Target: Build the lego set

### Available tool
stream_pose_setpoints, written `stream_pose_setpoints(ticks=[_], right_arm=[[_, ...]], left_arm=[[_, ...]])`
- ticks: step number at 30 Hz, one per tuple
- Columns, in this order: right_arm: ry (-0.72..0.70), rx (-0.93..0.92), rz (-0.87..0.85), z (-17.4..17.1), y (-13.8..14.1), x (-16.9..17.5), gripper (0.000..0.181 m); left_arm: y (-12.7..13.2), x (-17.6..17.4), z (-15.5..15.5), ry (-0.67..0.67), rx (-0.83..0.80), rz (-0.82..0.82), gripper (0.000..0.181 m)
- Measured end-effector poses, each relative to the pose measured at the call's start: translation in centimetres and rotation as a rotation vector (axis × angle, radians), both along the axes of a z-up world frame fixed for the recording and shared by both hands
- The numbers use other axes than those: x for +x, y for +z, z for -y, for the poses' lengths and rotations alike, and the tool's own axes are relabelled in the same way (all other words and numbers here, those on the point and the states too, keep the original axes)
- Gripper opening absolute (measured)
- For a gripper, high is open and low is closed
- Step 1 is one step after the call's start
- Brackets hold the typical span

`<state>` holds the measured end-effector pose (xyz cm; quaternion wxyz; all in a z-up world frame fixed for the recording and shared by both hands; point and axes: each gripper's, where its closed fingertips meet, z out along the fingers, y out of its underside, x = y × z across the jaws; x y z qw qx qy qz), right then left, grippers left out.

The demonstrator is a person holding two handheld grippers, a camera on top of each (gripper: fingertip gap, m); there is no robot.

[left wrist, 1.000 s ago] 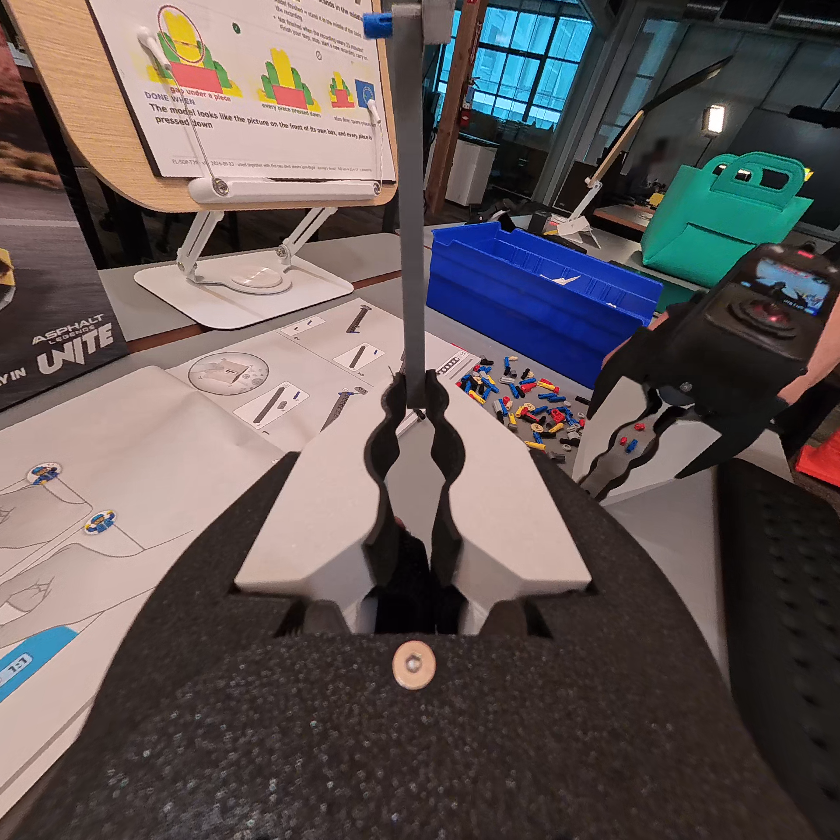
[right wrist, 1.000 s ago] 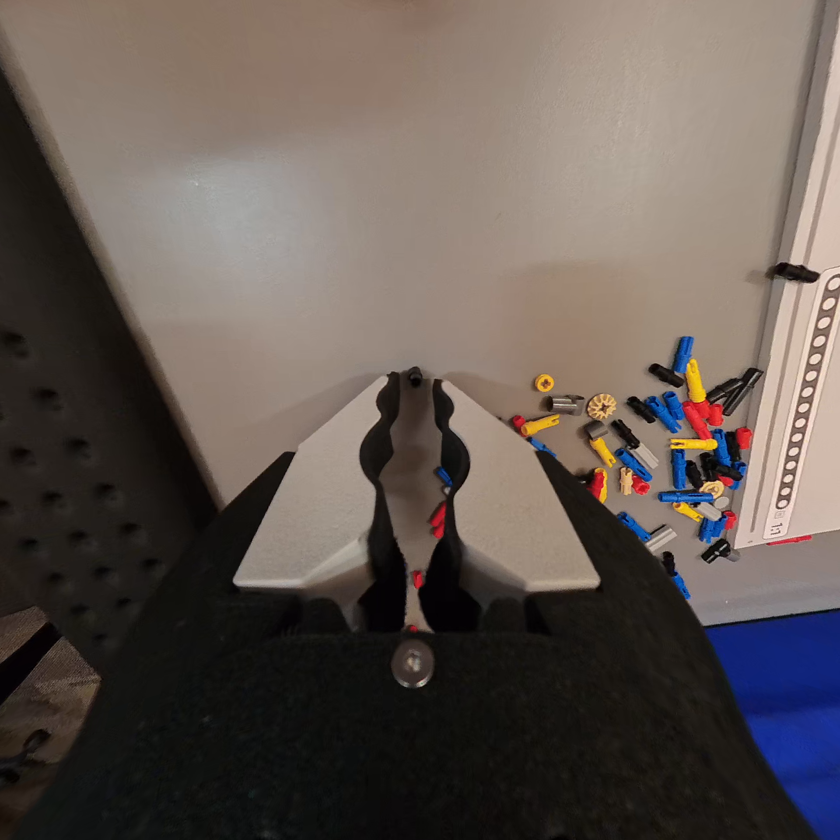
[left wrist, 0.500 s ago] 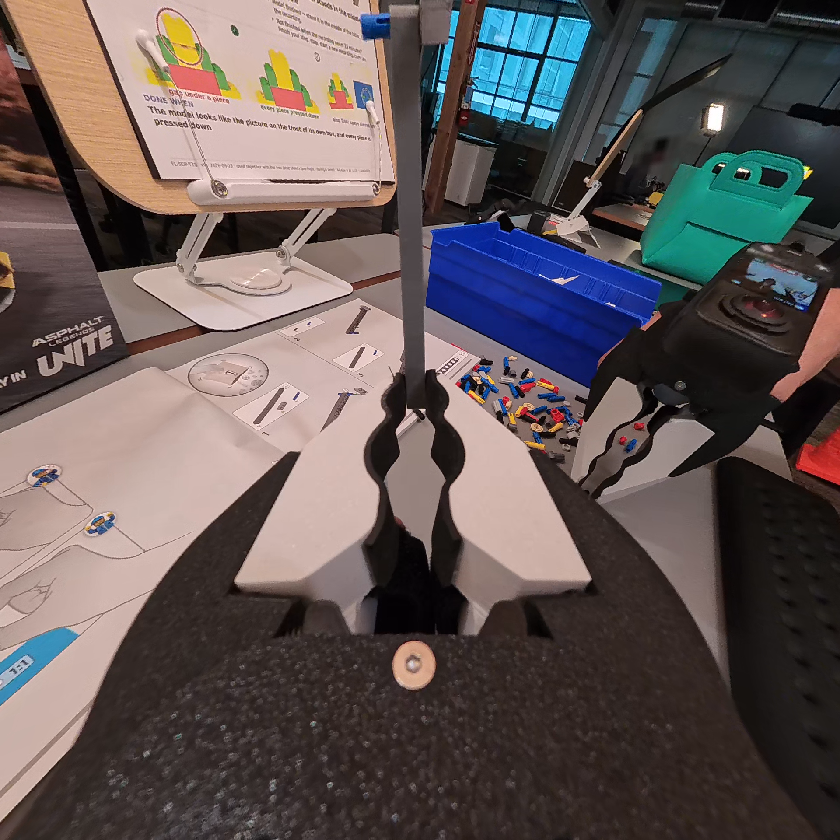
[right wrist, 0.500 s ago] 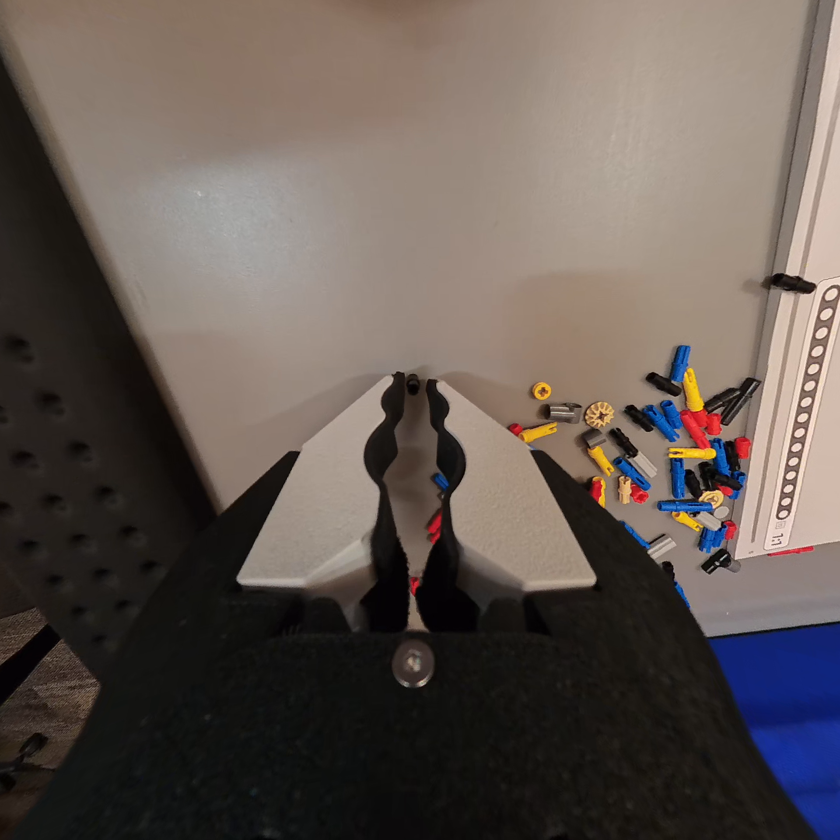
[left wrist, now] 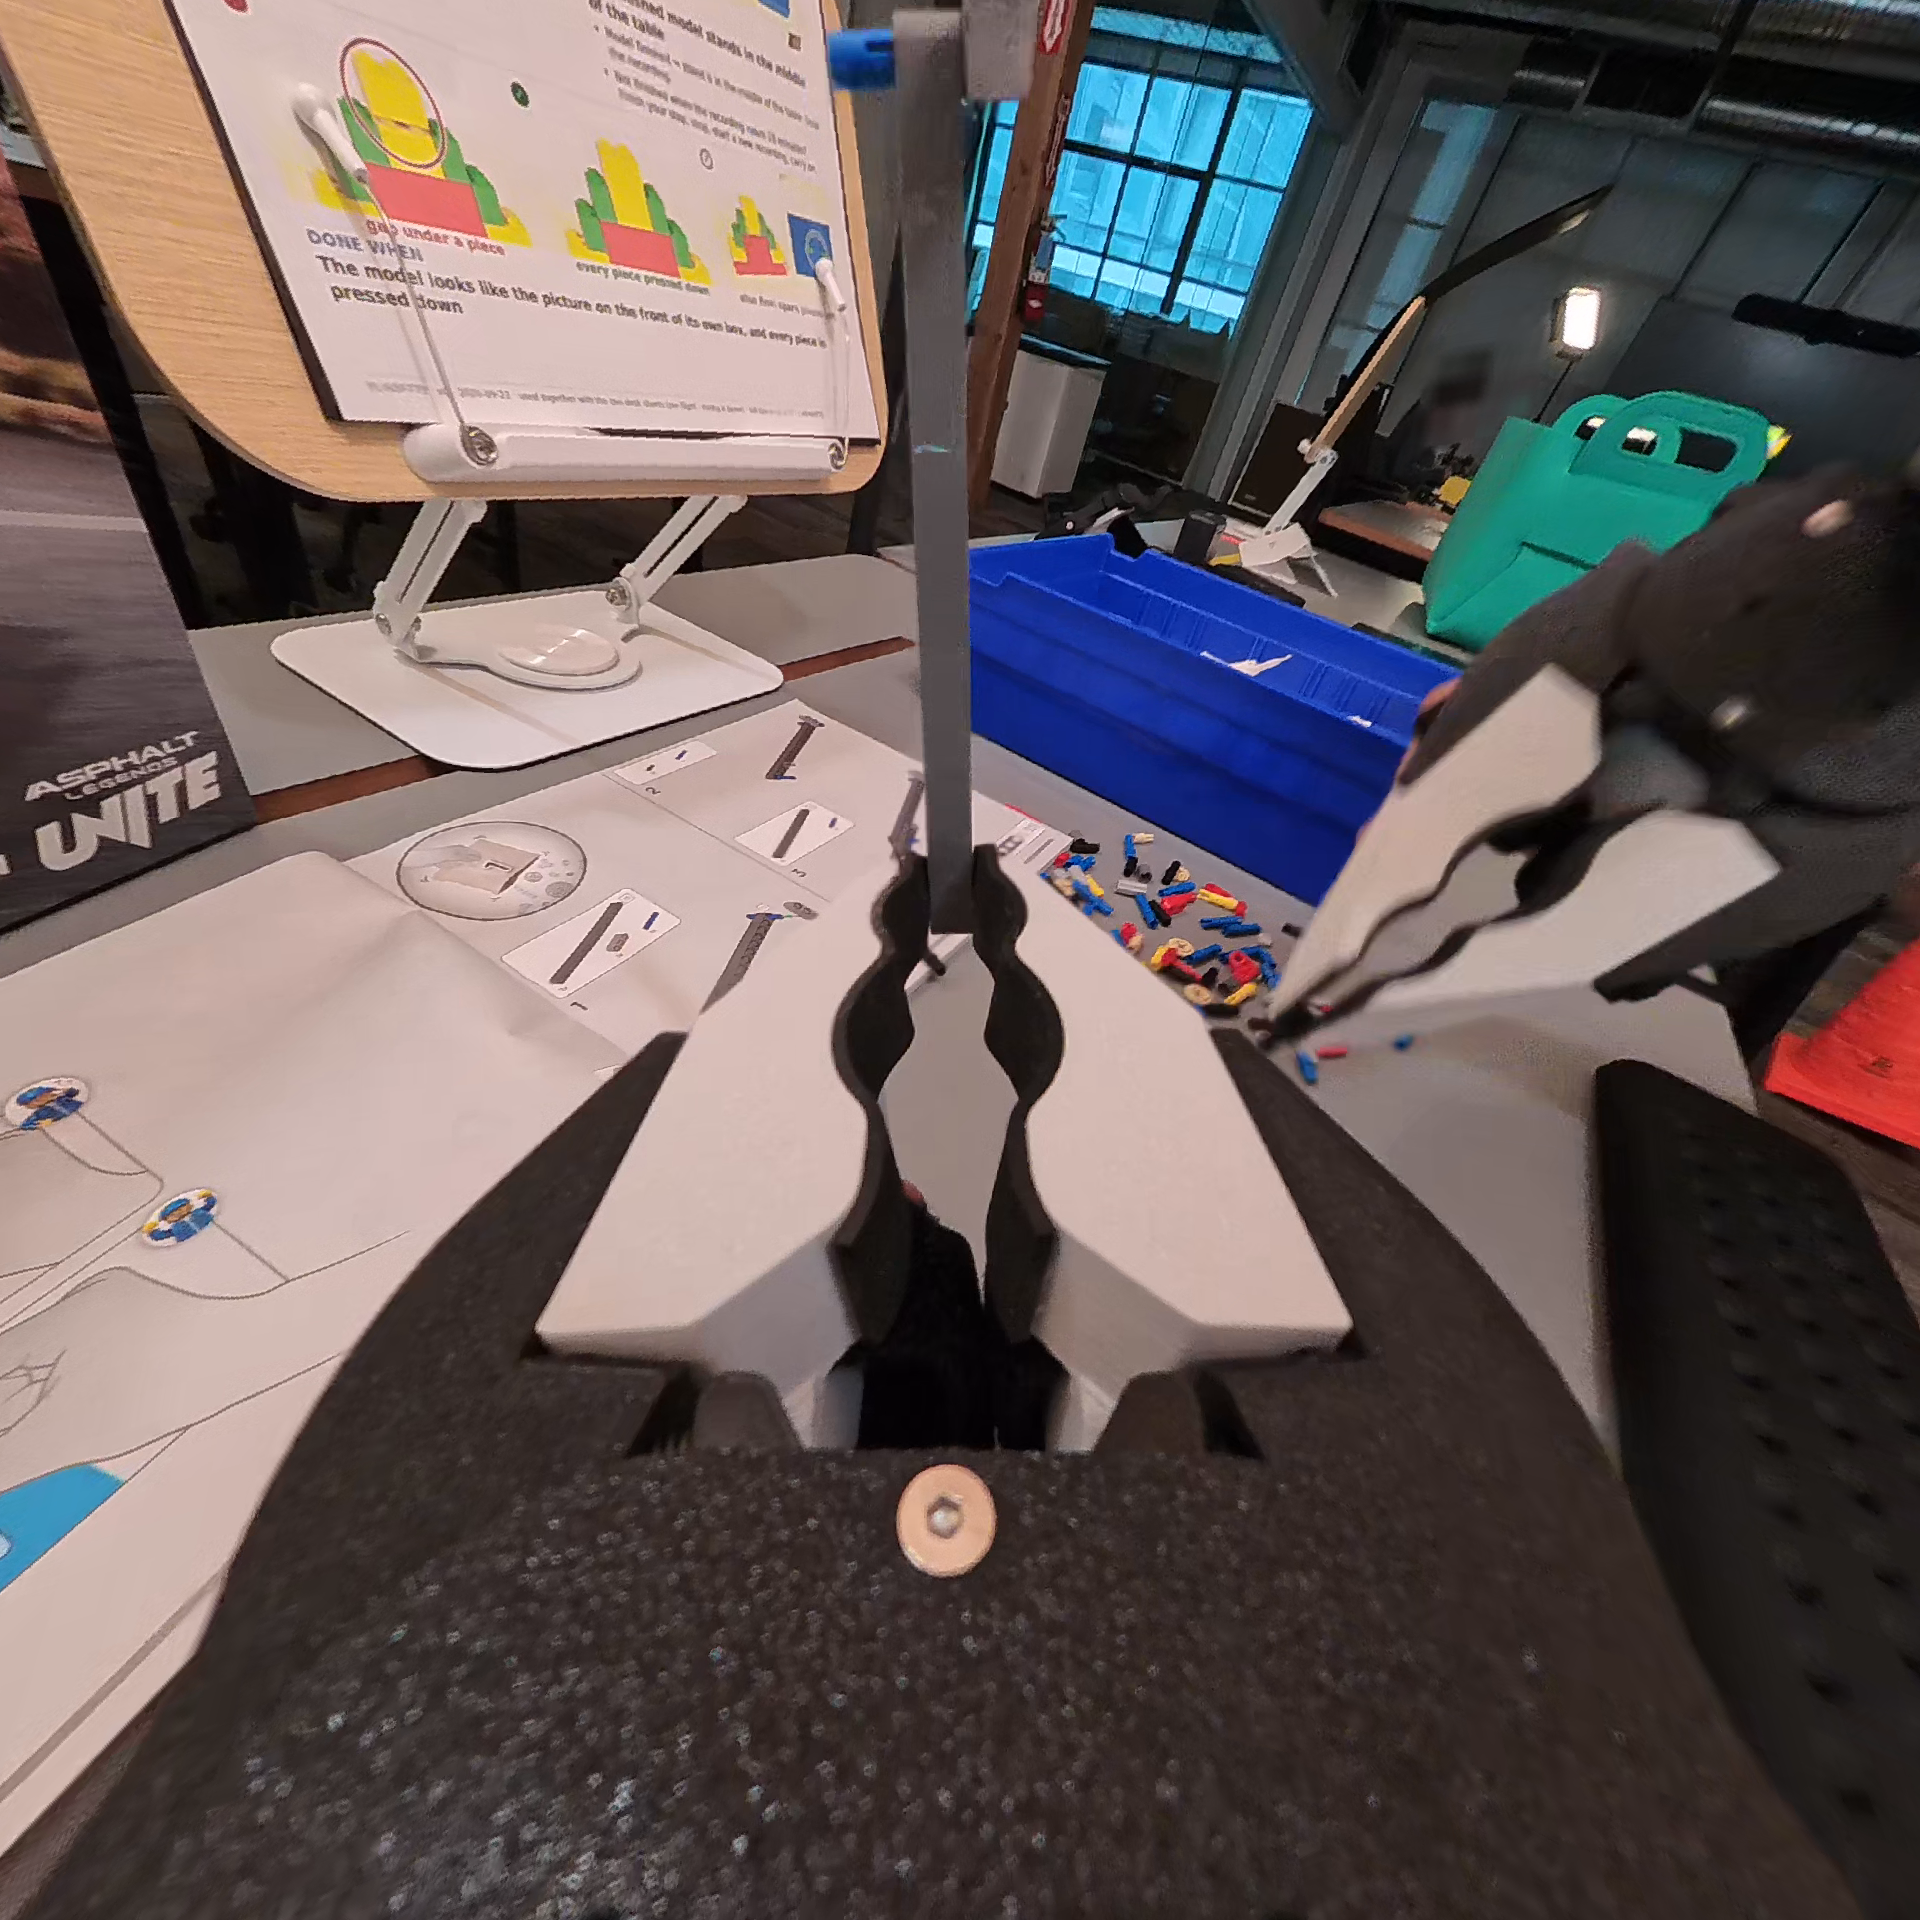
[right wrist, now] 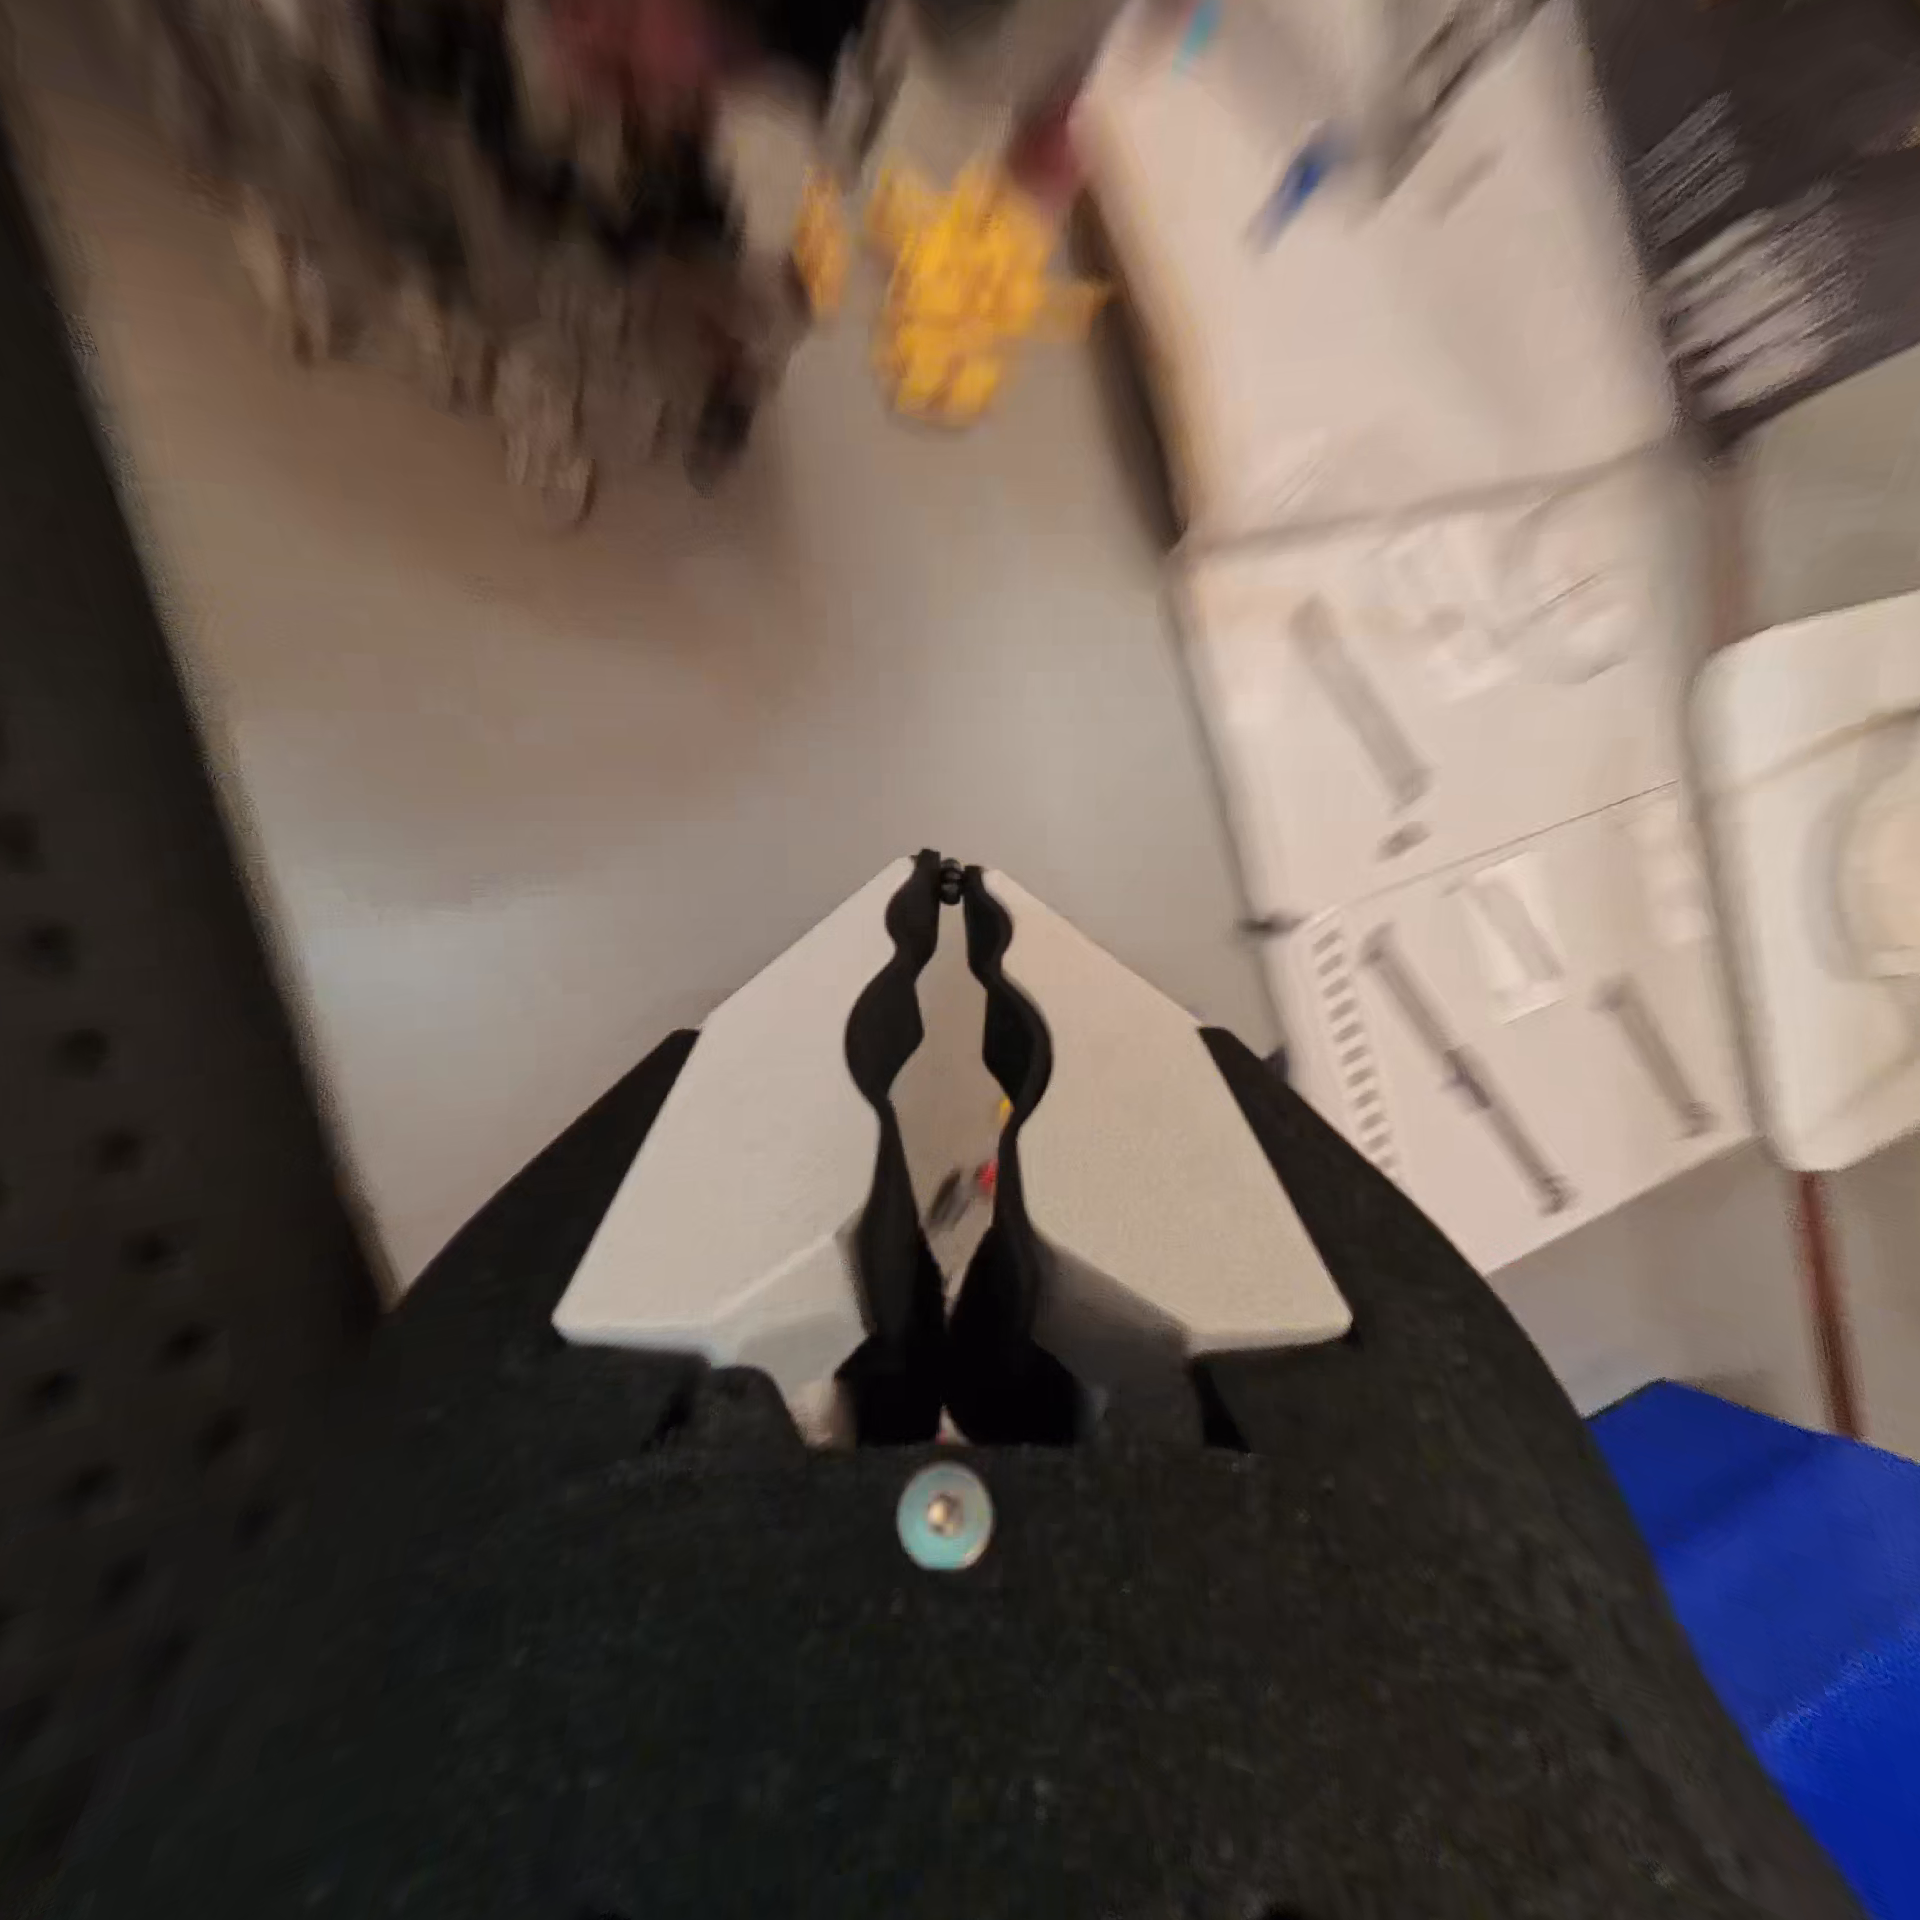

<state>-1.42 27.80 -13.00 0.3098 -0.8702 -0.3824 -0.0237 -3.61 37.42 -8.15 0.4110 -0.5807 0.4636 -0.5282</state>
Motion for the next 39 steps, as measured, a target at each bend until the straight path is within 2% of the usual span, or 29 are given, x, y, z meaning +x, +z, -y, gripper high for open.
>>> stream_pose_setpoints(ticks=[3,5,6,8,11,22,26,30,34,39], right_arm=[[-0.120,0.385,-0.192,-3.8,7.2,-3.1,0.004],[-0.291,0.615,-0.224,-5.6,10.0,-2.5,0.004],[-0.336,0.664,-0.272,-6.0,10.3,-2.7,0.004],[-0.407,0.690,-0.376,-6.8,9.9,-3.2,0.004],[-0.455,0.683,-0.383,-7.6,8.8,-3.5,0.004],[-0.482,0.717,-0.392,-8.0,8.8,-3.5,0.004],[-0.483,0.791,-0.366,-8.0,9.1,-3.6,0.004],[-0.487,0.860,-0.425,-8.1,9.5,-3.9,0.004],[-0.502,0.856,-0.433,-8.3,9.0,-3.9,0.004],[-0.501,0.825,-0.589,-8.2,9.4,-4.2,0.004]], left_arm=[[0.7,0.0,0.5,-0.027,-0.047,0.050,0.006],[1.2,-0.1,0.9,-0.050,-0.077,0.089,0.006],[1.4,-0.1,1.1,-0.058,-0.089,0.103,0.006],[1.6,-0.2,1.2,-0.064,-0.112,0.117,0.006],[2.0,-0.3,1.4,-0.072,-0.139,0.143,0.006],[2.5,-0.4,1.8,-0.069,-0.094,0.154,0.006],[2.8,-0.5,1.8,-0.054,-0.079,0.167,0.007],[3.4,-0.7,1.7,-0.037,-0.077,0.209,0.006],[3.0,-0.8,1.3,0.028,0.054,0.176,0.007],[3.6,-1.1,1.3,0.040,0.127,0.193,0.006]])
